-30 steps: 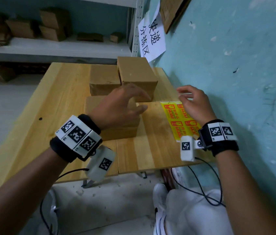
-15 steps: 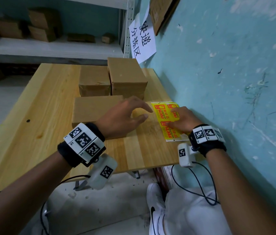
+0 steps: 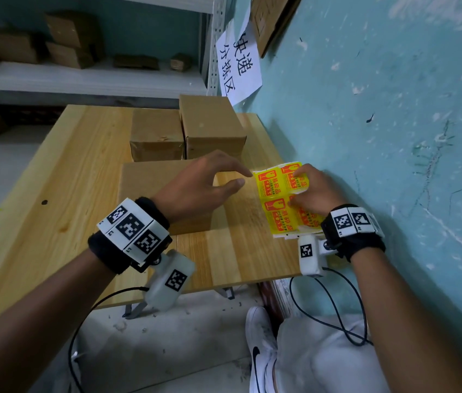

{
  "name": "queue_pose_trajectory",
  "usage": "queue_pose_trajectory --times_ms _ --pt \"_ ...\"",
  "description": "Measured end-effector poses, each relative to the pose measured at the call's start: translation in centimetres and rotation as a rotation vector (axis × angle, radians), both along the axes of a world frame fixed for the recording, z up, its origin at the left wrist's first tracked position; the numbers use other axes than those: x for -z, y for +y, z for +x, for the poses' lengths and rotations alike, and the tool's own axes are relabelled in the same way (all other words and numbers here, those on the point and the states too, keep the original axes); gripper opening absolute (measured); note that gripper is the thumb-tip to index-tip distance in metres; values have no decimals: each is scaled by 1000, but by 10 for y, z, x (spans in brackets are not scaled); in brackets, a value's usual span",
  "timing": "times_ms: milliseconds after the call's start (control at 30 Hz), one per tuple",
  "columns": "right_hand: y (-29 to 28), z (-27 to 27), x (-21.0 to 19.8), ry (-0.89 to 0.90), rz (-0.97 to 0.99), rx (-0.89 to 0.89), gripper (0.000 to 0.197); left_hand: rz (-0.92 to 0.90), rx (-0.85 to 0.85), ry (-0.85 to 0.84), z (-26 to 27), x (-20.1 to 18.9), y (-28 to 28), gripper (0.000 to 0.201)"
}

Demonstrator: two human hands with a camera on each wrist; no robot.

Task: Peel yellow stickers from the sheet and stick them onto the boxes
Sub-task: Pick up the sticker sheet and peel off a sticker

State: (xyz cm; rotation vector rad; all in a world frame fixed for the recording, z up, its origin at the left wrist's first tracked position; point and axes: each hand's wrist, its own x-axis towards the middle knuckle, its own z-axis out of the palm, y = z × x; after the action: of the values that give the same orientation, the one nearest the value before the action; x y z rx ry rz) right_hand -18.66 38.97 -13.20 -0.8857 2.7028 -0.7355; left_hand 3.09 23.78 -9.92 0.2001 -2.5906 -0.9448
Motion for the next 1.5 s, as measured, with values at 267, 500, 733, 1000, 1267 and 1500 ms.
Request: queue_pose_trajectory --times_ms 267,500,733,1000,1267,1500 --pt "-4 14 -30 -211 -438 -68 42 91 -38 20 7 -13 -9 23" --pt "-22 36 -54 -257 -721 -234 26 230 -145 88 22 -28 -26 25" --pt "-63 65 -74 -372 -884 -446 24 616 -244 160 34 -36 -39 54" --pt "-104 92 -78 -217 -766 -608 23 732 -287 263 60 -44 -58 27" --pt "-121 97 -72 61 -686 -541 25 722 -329 210 73 -42 -64 23" --pt "-132 101 -68 33 -778 -527 28 700 -408 260 75 -43 -69 19"
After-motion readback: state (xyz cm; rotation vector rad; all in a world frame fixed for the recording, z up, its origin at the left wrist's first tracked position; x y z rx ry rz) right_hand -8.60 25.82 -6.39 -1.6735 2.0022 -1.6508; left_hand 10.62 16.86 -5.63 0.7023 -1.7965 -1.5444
